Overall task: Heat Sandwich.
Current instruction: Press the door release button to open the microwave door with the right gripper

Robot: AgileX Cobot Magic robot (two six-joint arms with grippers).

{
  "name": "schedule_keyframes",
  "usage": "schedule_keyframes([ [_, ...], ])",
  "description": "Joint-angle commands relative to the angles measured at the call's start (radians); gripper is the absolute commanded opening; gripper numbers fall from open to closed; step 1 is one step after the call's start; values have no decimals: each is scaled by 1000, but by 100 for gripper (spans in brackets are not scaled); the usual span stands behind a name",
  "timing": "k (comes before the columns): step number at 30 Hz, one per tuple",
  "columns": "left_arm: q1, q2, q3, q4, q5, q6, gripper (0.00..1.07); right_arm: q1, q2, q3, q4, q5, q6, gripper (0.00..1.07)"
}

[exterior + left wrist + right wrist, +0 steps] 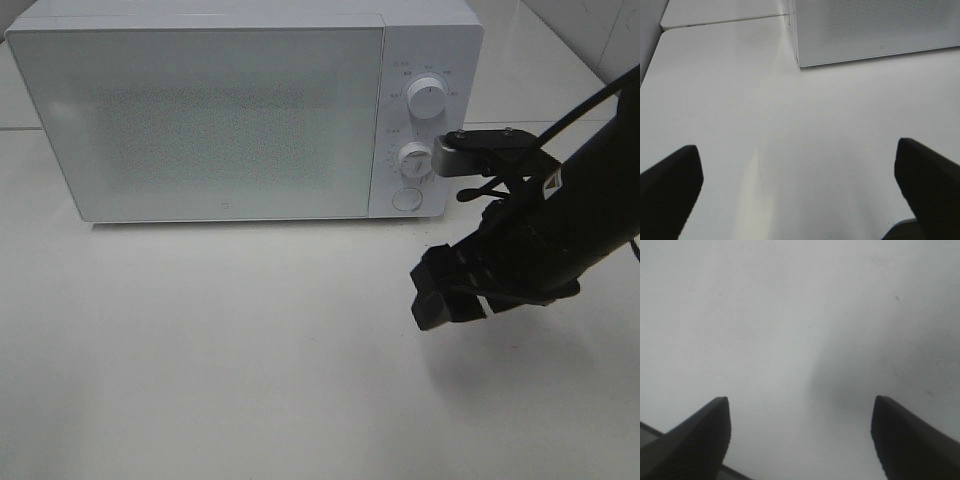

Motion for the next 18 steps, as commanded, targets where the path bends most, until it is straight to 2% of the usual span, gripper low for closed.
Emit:
schedule_keyframes([
  [1, 2, -27, 3, -4, -16, 0, 101, -6, -49, -8, -47, 103, -21, 75],
  [10, 2, -27, 3, -4, -16, 0, 101, -6, -262, -8, -63, 273, -21, 75],
  [16, 2, -27, 3, -4, -16, 0, 101, -6, -459, -6, -90, 379, -4, 75],
  [18, 2, -27, 3, -4, -16, 0, 101, -6, -572, -6, -101, 436, 17, 75],
])
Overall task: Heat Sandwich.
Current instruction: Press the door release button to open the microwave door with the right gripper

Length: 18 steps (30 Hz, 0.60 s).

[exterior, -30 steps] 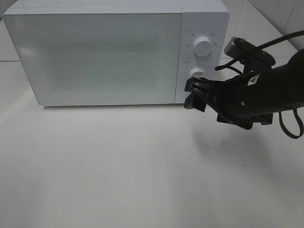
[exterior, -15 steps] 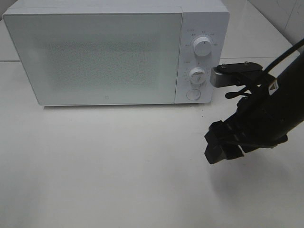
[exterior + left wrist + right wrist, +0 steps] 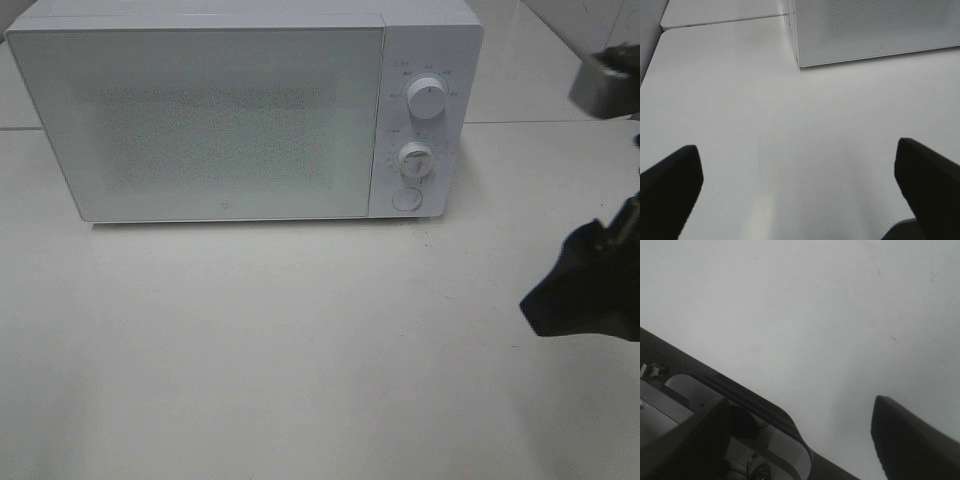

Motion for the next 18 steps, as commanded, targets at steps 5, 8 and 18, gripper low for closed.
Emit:
schedule_keyframes([
  [5, 2, -27, 3, -4, -16, 0, 101, -6, -292, -3, -30, 128, 29, 75],
  [8, 2, -27, 3, -4, -16, 0, 101, -6, -406, -3, -34, 155, 29, 75],
  [18, 2, -27, 3, -4, -16, 0, 101, -107, -706, -3, -94, 218, 49, 75],
])
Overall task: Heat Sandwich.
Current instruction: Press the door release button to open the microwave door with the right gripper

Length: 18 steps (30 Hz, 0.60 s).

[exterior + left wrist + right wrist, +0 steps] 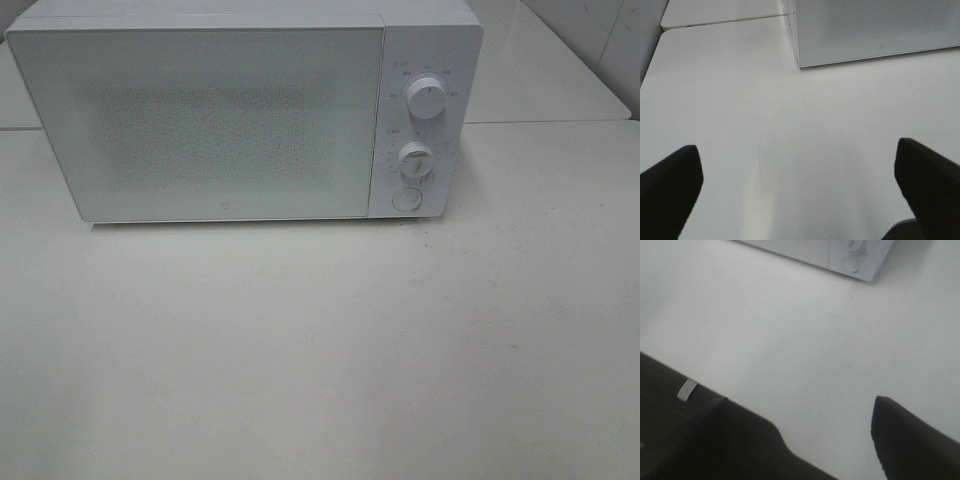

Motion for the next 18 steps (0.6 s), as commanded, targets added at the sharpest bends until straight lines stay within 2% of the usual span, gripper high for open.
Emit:
schedule_keyframes([
  [1, 2, -27, 3, -4, -16, 0, 101, -58, -91, -3, -36, 11, 14, 75],
  [8, 2, -27, 3, -4, -16, 0, 101, -149, -233, 18, -53, 10, 36, 75],
  [16, 2, -27, 3, -4, -16, 0, 101, -293, -370, 165, -89, -38, 59, 75],
  [18, 2, -27, 3, -4, -16, 0, 101, -304, -383, 179, -89, -50, 59, 75],
])
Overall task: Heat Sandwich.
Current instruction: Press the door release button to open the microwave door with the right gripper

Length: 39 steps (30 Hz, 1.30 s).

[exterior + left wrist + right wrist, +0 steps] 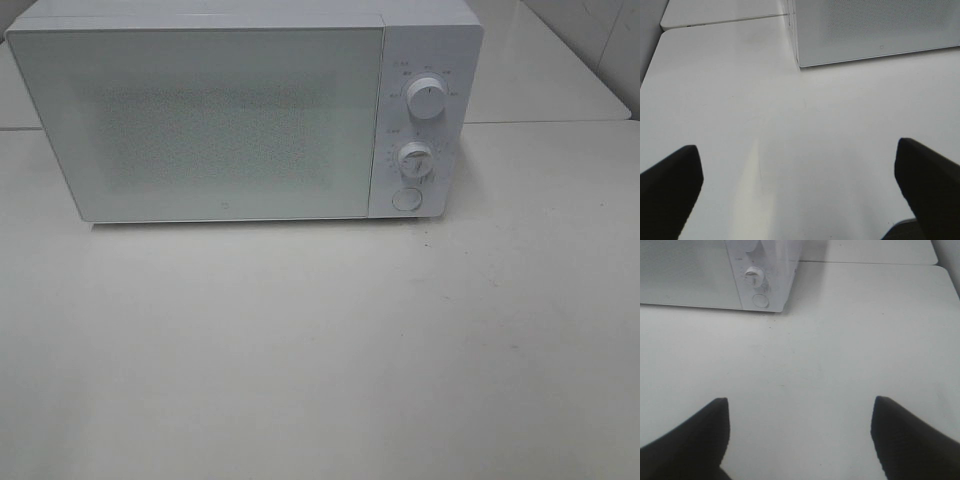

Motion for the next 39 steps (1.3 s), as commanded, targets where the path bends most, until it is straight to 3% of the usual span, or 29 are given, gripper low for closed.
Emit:
schedule_keyframes([
  [1, 2, -27, 3, -4, -16, 0, 101, -48, -49, 46, -12, -55, 8, 75],
  [7, 2, -26, 3, -4, -16, 0, 101, -78, -46, 97, -12, -55, 8, 75],
  [33, 2, -23, 3, -4, -16, 0, 101, -78, -46, 92, -12, -59, 8, 75],
  [39, 2, -23, 3, -4, -16, 0, 101, -78, 21, 54, -3, -116, 11, 75],
])
